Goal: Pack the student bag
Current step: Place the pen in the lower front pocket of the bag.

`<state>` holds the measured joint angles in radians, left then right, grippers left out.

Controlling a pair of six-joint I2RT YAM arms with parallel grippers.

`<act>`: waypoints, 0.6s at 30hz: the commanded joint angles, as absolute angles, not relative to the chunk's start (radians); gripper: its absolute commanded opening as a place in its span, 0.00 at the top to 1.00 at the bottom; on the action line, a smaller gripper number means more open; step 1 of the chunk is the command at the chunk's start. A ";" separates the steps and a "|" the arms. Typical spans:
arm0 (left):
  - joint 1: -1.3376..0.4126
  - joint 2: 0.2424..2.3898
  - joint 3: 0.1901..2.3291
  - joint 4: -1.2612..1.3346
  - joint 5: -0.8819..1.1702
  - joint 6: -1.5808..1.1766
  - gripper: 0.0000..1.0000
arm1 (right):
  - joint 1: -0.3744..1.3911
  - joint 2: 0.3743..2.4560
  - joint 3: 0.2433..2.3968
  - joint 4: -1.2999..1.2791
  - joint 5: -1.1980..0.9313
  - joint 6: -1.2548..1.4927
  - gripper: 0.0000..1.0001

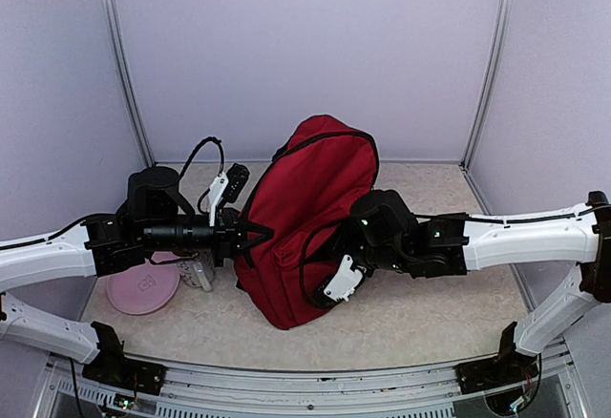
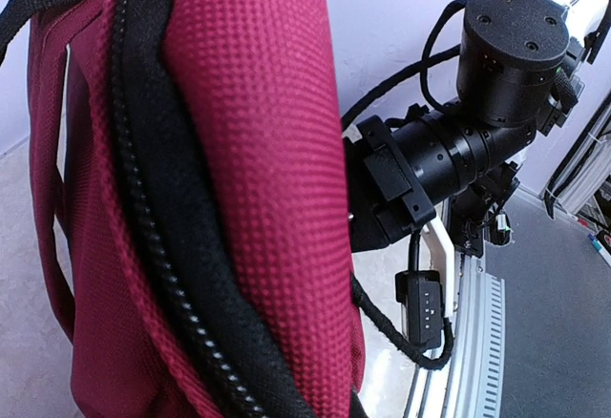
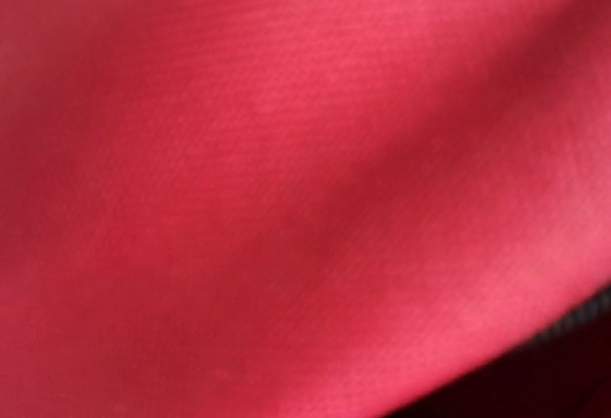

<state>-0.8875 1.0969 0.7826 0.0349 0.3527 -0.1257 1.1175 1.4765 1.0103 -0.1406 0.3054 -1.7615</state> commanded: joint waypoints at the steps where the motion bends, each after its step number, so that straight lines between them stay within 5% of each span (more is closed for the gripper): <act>1: -0.885 1.091 0.808 0.051 0.375 -0.117 1.00 | 1.124 1.485 1.053 -0.144 0.345 -1.802 0.62; 5: -0.885 1.091 0.808 0.051 0.375 -0.118 0.99 | 1.132 1.476 1.063 -0.163 0.349 -1.785 0.46; 14: -0.885 1.092 0.808 0.049 0.371 -0.117 0.98 | 1.186 1.369 1.024 -0.145 0.382 -1.670 0.43; 18: -0.885 1.091 0.808 0.049 0.368 -0.116 0.99 | 1.228 1.259 0.982 0.003 0.352 -1.362 0.43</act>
